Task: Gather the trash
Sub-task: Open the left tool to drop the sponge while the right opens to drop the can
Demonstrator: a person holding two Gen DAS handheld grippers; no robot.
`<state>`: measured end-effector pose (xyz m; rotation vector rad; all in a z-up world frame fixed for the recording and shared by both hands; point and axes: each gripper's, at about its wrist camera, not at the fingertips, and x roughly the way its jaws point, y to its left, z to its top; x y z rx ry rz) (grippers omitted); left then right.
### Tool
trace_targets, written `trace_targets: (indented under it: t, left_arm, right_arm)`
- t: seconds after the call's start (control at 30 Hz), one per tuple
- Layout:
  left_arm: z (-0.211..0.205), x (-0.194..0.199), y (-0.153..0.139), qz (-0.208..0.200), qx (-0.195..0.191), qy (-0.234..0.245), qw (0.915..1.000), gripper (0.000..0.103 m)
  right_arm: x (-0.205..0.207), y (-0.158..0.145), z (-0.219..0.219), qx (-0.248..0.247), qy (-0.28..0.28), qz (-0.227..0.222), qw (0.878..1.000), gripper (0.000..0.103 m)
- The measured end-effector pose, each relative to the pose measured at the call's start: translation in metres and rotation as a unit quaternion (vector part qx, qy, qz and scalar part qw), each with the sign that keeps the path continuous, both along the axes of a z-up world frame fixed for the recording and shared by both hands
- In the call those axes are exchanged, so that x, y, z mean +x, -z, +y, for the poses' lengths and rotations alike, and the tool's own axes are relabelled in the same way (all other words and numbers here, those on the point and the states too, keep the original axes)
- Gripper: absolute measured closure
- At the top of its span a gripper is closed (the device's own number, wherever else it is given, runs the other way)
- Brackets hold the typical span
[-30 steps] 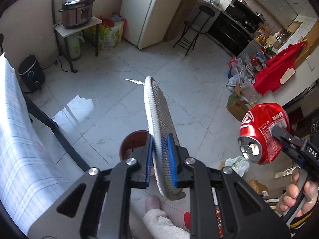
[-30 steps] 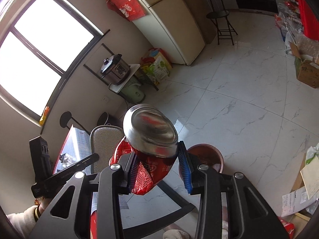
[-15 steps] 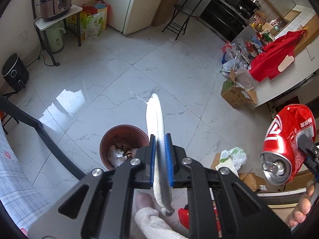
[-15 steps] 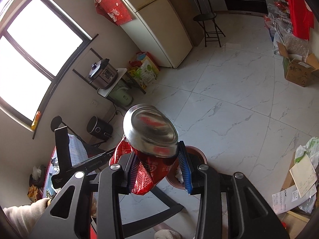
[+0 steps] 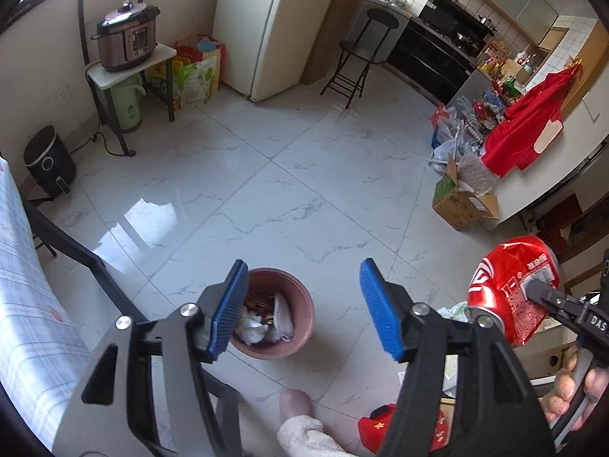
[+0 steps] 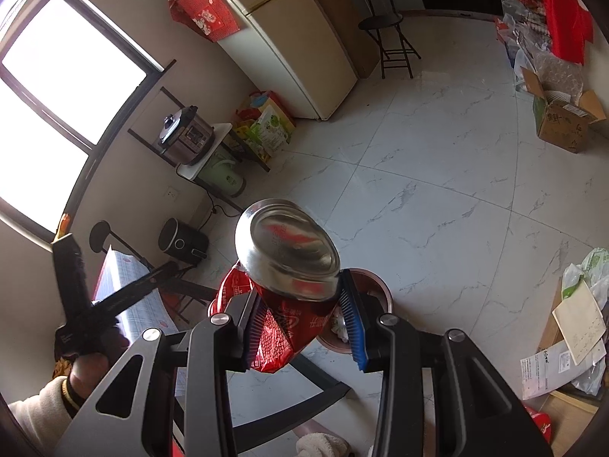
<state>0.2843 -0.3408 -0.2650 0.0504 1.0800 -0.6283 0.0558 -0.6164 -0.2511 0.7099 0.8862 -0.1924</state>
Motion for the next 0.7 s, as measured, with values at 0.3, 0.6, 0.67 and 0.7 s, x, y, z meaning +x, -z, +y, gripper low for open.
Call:
trace_targets:
  t: [0.3, 0.6, 0.67, 0.7]
  left_arm:
    - [0.097, -0.017, -0.049, -0.064, 0.025, -0.055, 0.9961, 0.007]
    - [0.185, -0.029, -0.066, -0.071, 0.049, -0.135, 0.9872, 0.006]
    - [0.201, -0.032, -0.066, -0.067, 0.049, -0.151, 0.9851, 0.006]
    - [0.208, -0.033, -0.066, -0.065, 0.047, -0.158, 0.9841, 0.006]
  right_arm:
    - [0.057, 0.045, 0.04, -0.027, -0.051, 0.066, 0.996, 0.066]
    - [0.118, 0.091, 0.087, -0.089, -0.114, 0.137, 0.98, 0.066]
    - [0.126, 0.096, 0.092, -0.097, -0.119, 0.146, 0.977, 0.066]
    - [0.13, 0.098, 0.094, -0.099, -0.12, 0.15, 0.976, 0.066]
